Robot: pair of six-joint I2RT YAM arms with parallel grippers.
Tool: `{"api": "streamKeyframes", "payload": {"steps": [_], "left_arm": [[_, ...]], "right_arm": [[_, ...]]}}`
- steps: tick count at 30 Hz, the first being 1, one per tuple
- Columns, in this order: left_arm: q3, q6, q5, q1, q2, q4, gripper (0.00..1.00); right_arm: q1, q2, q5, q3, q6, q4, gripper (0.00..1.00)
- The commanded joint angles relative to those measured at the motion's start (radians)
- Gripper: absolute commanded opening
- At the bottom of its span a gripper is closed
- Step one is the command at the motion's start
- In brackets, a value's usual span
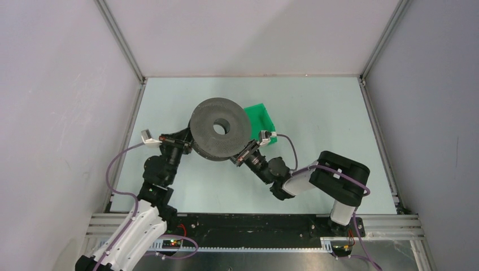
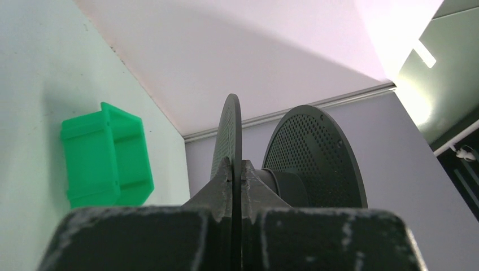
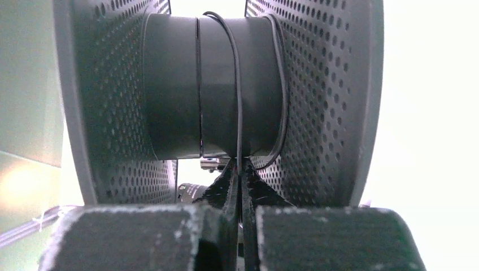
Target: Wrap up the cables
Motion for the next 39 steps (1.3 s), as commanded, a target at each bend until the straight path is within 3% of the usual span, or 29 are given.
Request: {"api": "streamKeyframes", "payload": {"steps": [1, 11, 39], "left_arm": [[0.013, -0.161, 0.036, -0.013, -0.022, 0.162, 0.00], [-0.014, -0.186, 0.004, -0.012, -0.053, 0.162, 0.00], [-0.042, -0.168, -0.032, -0.012, -0.101, 0.162, 0.00]], "right_arm": [[0.024, 0.049, 0.229, 0.017, 0.045, -0.006, 0.01], [0.040, -0.003, 0.374, 0.009, -0.083, 0.002, 0.04], [0.046, -0.111, 0.314, -0.132, -0.119, -0.023, 0.28]]}}
